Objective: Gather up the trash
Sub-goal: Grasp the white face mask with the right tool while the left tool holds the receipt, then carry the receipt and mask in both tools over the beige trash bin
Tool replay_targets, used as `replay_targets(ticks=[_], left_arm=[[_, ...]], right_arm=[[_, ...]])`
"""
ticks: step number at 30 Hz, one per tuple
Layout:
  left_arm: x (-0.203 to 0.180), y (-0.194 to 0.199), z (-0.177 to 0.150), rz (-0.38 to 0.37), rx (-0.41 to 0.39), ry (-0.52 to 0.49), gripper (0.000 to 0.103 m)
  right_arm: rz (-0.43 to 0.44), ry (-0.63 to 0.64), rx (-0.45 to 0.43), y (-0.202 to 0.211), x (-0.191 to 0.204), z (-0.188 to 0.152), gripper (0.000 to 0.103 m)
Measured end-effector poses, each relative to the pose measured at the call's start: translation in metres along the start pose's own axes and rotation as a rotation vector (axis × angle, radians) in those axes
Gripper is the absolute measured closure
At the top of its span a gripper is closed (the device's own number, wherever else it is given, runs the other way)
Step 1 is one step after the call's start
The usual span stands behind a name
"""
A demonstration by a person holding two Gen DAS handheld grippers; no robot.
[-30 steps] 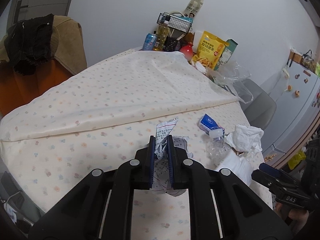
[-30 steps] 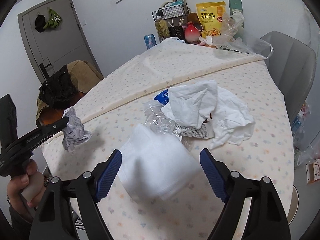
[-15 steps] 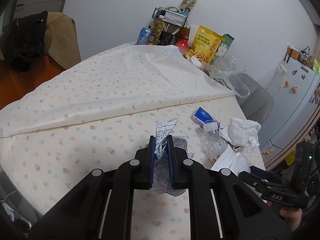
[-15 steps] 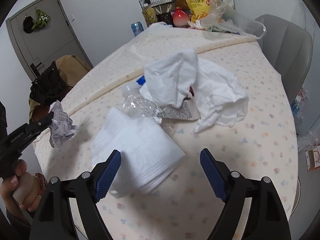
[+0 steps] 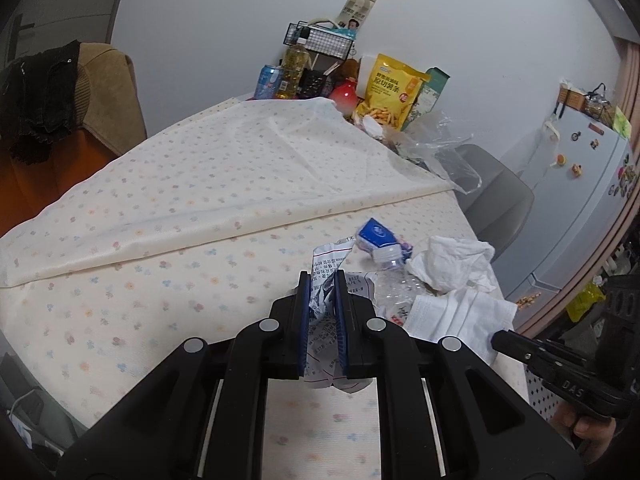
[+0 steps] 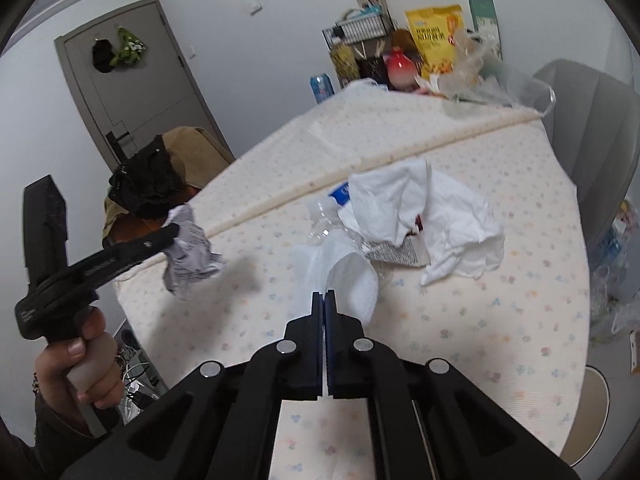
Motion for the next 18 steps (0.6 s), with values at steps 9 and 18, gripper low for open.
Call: replay_targets(ticks=[9,18], left_arm=[[-0.031,0.011,0.003,-0.029,-0.018,-0.047,0.091],[-0.062,0.014,0.0,-0.065,-0.024,-0.096,0.091]], right_arm=[[0.055,0.007,-0.116,0.06,0.015,0.017,0.101],[0.004,-0.018,-0.166,0.091,-0.004,0.015,0.101]])
Point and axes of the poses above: each gripper's, at about its wrist camera, not at the fingertips, and y roughly against the way its jaws point, x to its left, z to its top, the point moved 6 cm from there along -y, roughly the way its jaws point
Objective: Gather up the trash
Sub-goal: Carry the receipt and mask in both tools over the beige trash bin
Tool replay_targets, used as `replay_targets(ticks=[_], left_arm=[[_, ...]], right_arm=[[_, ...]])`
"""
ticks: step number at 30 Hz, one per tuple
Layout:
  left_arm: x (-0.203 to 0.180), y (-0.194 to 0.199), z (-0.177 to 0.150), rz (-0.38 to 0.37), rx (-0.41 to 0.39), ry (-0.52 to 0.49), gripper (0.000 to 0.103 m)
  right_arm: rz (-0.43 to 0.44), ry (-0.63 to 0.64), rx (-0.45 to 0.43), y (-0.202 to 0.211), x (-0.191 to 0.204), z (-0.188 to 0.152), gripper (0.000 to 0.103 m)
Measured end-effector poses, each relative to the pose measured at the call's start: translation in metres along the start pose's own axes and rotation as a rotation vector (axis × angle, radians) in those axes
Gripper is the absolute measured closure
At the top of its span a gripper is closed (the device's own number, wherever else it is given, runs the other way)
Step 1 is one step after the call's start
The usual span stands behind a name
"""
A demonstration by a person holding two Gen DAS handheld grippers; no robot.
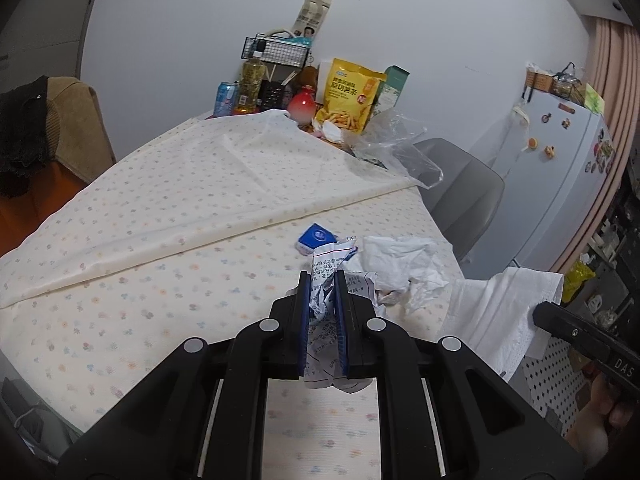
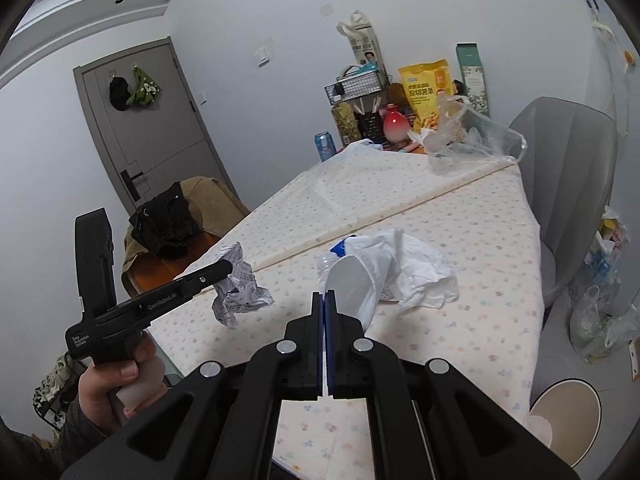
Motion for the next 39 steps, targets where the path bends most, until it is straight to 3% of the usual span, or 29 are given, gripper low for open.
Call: replay_targets(ticks=[12,39], left_arm=[[-0.043,-0.013,0.001,-0.059,0.008,-0.058,0.091],[-0.201,-0.085,-0.027,-0.238,0.116,-0.247,0.091]], right_arm=[[-0.092,-0.08,-0.022,0.025,-0.048,-0.01,0.101],[-0.356,-0.317,-0.093,0.107,-0.207,-0.052,0.101]])
Point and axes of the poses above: each gripper's, at about its wrist camera, not at the fingertips, and y roughly against the way its jaws point, x to its left, z to its top, the point moved 6 cm from there along -y, roughly the way its jaws point
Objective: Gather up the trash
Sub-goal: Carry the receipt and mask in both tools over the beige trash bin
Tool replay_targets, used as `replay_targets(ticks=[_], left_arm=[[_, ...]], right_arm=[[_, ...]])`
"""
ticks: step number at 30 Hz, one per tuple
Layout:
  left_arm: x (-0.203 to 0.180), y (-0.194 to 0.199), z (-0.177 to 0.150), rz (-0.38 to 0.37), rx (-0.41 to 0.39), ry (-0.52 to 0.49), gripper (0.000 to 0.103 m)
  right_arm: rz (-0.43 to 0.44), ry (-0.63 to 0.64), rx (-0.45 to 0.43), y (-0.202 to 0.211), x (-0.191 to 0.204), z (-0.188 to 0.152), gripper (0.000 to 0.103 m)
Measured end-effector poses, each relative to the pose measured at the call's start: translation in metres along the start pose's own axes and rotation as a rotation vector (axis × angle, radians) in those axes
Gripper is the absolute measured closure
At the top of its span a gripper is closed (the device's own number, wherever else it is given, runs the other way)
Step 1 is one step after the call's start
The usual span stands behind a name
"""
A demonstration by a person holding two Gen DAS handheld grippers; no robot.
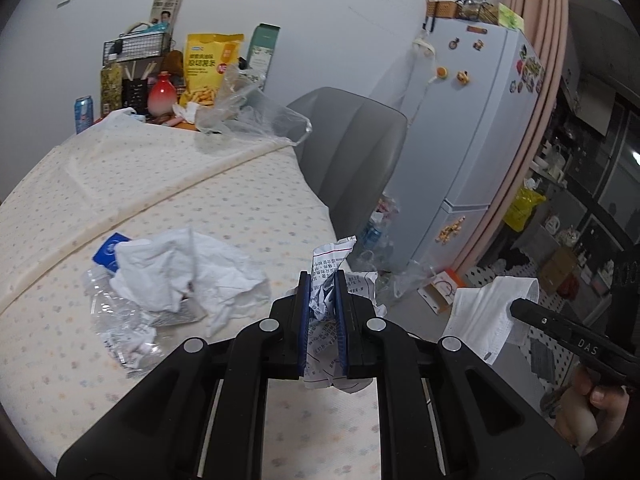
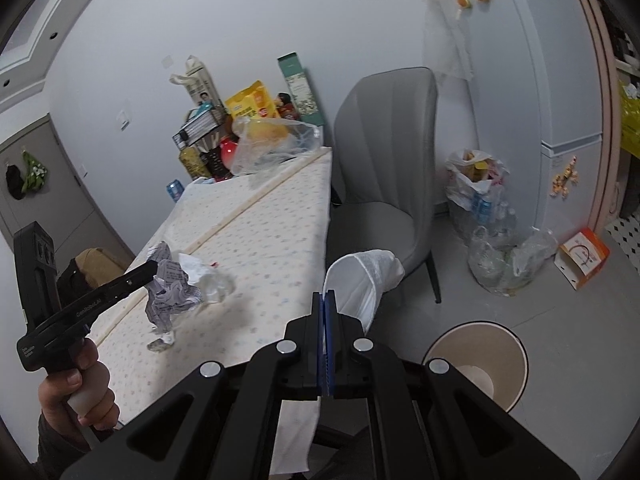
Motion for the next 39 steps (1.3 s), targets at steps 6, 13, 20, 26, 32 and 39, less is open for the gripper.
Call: replay_targets(ticks=[6,13,20,26,32,39], left_arm=[[-0.022,-0.024,-0.004,-0.017,0.036,-0.029,0.091],[-0.038,-0.047,-0.007,-0.016,0.075,-0.055,0.091],[-0.047,-0.07,-0.012,-0.014,0.109,-0.059,0.091],[-0.05,-0.089,-0.012,-0.018,0.137,-0.055,0.091],[-0.057,-0.105,-0.008,-0.044,0.156,-0.051,0.091],[-0.077,-0.12,-0.005,-0.068,0.178,-0.079,0.091]], right_arm=[[-0.045,-0.047,0.013,-0.007,-0.037,-0.009,0.101],[-0.076,-0.111,0.044,-0.026,-0.074,-0.021,0.101],[-0.111,-0.161,0.086,-0.051,-0.11,-0.033,0.101],[-0.13,-0.197,0.121,-0.074,-0.132,-0.04,0.101],[-0.152,-0.22,0.142,-0.091,-0.147,-0.044,0.101],[-0.17,-0.301,0.162,-0.108,-0.171,-0.057,0.071]])
Point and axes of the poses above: each gripper's, at about its wrist camera, not at the fingertips, and y roughly against the way its jaws point, x to its left, z to its top, the point moved 6 cm from there along -y, roughly the way its jaws point
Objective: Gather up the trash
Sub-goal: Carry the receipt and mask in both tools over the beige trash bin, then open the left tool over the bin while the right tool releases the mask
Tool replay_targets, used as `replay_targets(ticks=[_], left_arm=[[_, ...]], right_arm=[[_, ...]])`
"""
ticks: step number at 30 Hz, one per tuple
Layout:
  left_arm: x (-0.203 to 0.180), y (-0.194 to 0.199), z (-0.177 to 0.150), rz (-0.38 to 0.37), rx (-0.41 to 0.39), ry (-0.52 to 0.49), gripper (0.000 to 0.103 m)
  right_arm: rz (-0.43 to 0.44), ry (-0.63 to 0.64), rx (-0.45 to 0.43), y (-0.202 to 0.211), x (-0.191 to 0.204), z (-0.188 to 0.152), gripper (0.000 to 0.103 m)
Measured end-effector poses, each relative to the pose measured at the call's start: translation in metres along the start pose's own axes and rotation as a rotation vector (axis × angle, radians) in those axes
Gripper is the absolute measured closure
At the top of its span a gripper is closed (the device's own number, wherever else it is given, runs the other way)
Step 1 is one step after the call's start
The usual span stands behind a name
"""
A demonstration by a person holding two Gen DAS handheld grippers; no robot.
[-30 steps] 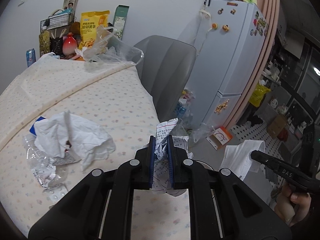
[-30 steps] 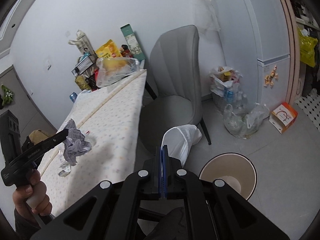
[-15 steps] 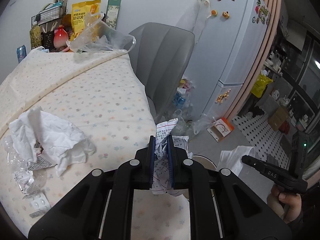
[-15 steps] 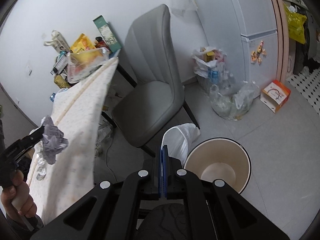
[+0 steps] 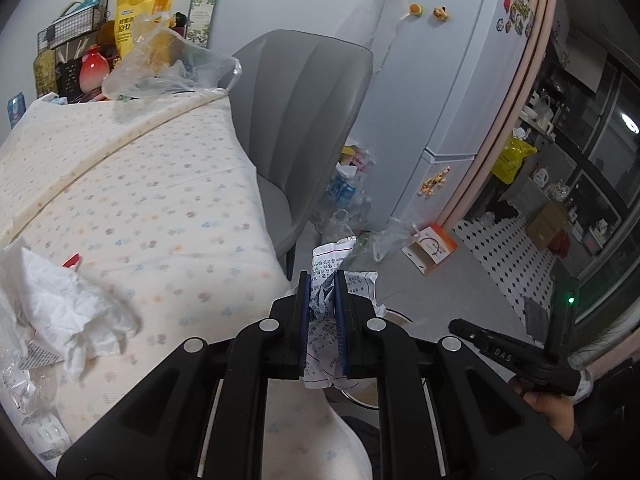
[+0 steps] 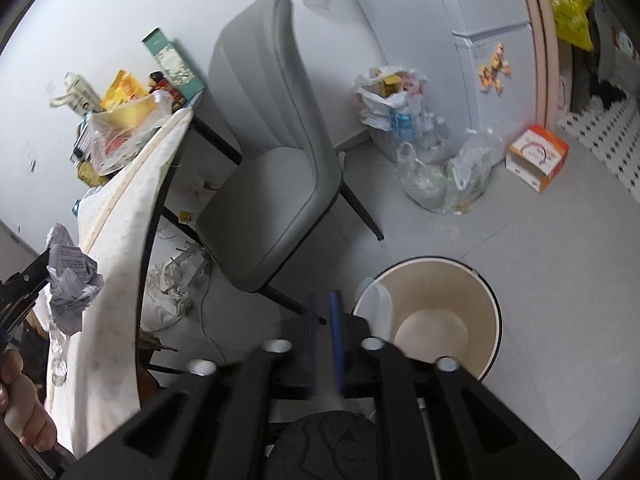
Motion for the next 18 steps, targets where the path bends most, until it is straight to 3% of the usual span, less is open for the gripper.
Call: replay_targets(ticks=[1,2,5,18], left_arm=[[-0.003,-0.001,0.001,-0.002,0.001,-0.004,0.091],[-0.006,-0.003,0.002,-0.005,0.004,-0.009,0.091],[-0.019,-0.01,0.004,-0.015,0.015,-0.025,0.091],[-0.112,-0.065,-0.007,-0.129,0.125,-0.127,0.091]], right_arm=[[-0.002,-0.015,-0.011,0.001,-0.004,-0.001,0.046],[-0.01,-0.018,-0.032,0.004,-0.008,-0.001,0.045],[-0.007,-0.019,-0.027,0.009,-0.015,-0.004,0.051],[-0.089,-0.142,-0.107,0.083,-0.092,-0.019,0.051]])
Point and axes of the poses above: each gripper's, at about its wrist camera, not at the fingertips, and y roughly against the way its jaws point, x to its left, z to its top, the point moved 6 cm from there along -y, roughly the way its jaws point
